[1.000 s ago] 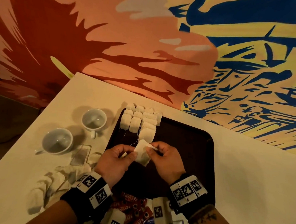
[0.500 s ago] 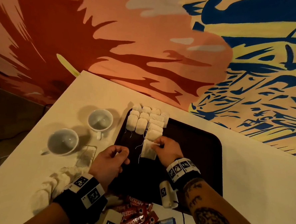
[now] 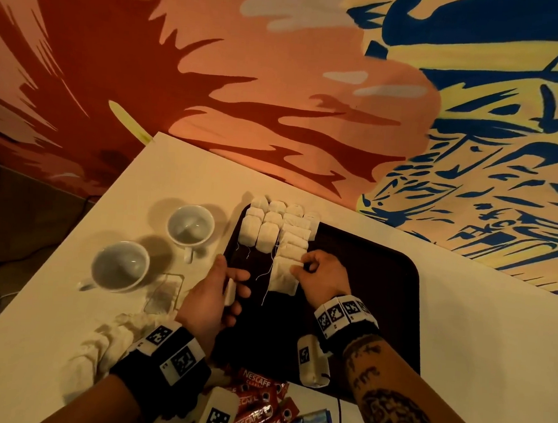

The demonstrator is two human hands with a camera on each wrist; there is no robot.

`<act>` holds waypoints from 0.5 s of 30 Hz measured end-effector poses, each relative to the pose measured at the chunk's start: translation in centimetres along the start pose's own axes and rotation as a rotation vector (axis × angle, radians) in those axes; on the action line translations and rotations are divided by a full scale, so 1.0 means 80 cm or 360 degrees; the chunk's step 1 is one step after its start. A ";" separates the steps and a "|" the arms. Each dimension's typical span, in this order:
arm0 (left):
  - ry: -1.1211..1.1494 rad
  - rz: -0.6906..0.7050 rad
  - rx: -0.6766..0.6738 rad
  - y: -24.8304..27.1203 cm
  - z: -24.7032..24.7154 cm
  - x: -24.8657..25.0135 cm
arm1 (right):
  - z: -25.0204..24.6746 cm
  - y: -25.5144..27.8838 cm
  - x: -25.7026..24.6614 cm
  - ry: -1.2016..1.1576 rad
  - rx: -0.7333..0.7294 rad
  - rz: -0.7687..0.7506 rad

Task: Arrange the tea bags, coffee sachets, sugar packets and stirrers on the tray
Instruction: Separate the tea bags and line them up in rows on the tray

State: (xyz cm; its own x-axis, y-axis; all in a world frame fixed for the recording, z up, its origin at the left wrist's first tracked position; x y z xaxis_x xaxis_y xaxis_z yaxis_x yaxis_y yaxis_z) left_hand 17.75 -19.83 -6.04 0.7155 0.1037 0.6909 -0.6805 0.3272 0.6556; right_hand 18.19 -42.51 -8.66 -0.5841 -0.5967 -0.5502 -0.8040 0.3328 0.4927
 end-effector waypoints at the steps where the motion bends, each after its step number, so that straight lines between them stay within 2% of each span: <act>1: 0.0052 0.0000 -0.0010 -0.001 0.002 -0.001 | -0.004 0.008 -0.002 -0.0019 0.0042 -0.0009; 4: 0.0201 -0.0017 -0.0037 -0.003 0.009 -0.004 | -0.005 0.044 -0.020 -0.0203 0.0058 -0.0176; 6: 0.0251 -0.0032 -0.0058 -0.002 0.019 -0.004 | 0.006 0.074 -0.039 -0.0330 -0.0147 -0.0301; 9: 0.0343 -0.0064 -0.0147 0.003 0.036 -0.004 | 0.030 0.110 -0.052 -0.0550 -0.0422 -0.0332; 12: 0.0369 -0.0061 -0.0281 0.011 0.050 -0.005 | 0.036 0.119 -0.040 -0.0622 -0.0332 -0.0297; 15: 0.0242 0.0056 -0.0433 0.016 0.054 -0.004 | 0.029 0.121 -0.031 -0.0745 -0.0262 -0.0303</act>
State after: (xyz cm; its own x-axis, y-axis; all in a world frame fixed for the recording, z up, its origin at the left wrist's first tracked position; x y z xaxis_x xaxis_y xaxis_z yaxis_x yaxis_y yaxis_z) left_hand 15.94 -23.48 -4.14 0.7219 0.2521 0.6445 -0.6525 0.5583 0.5125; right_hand 11.60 -36.15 -4.13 -0.4467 -0.2330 -0.8638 -0.8947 0.1087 0.4333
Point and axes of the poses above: each hand's wrist, its own y-axis away from the middle knuckle, its own z-axis out of the palm, x = y × z, the point moved 4 cm from there along -y, towards the middle knuckle, and after that the axes turned 10 degrees about -x, right-handed, at the moved point
